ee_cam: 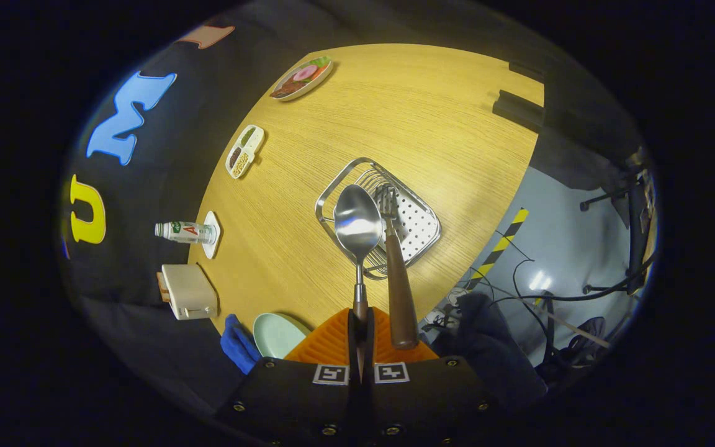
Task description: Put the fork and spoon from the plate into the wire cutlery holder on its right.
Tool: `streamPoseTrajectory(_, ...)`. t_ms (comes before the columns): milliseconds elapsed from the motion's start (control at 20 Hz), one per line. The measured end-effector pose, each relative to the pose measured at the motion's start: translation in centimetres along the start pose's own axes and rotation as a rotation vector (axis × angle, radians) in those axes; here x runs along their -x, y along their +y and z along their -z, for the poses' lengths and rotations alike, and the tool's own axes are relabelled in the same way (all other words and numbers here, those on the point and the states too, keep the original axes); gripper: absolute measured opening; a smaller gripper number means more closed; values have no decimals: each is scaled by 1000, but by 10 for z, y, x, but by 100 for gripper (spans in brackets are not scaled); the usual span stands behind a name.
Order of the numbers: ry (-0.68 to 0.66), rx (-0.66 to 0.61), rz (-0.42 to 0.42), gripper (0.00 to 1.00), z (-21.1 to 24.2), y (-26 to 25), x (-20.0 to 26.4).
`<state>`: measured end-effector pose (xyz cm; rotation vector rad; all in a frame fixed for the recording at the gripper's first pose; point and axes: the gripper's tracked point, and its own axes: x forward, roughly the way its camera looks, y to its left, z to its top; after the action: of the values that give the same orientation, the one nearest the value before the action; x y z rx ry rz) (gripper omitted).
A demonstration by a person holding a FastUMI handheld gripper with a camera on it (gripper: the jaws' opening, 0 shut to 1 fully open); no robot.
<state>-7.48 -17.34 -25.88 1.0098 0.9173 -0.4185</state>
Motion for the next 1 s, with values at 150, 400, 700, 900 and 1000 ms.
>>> streamPoseTrajectory(150,6,-13,1,1,-1,0,0)
streamPoseTrajectory(400,-20,-42,-16,8,-12,3,3)
streamPoseTrajectory(700,-30,-75,-39,7,-14,5,5)
streamPoseTrajectory(900,-50,-82,-41,22,-18,4,4)
streamPoseTrajectory(1000,-48,-83,-24,28,-17,1,4)
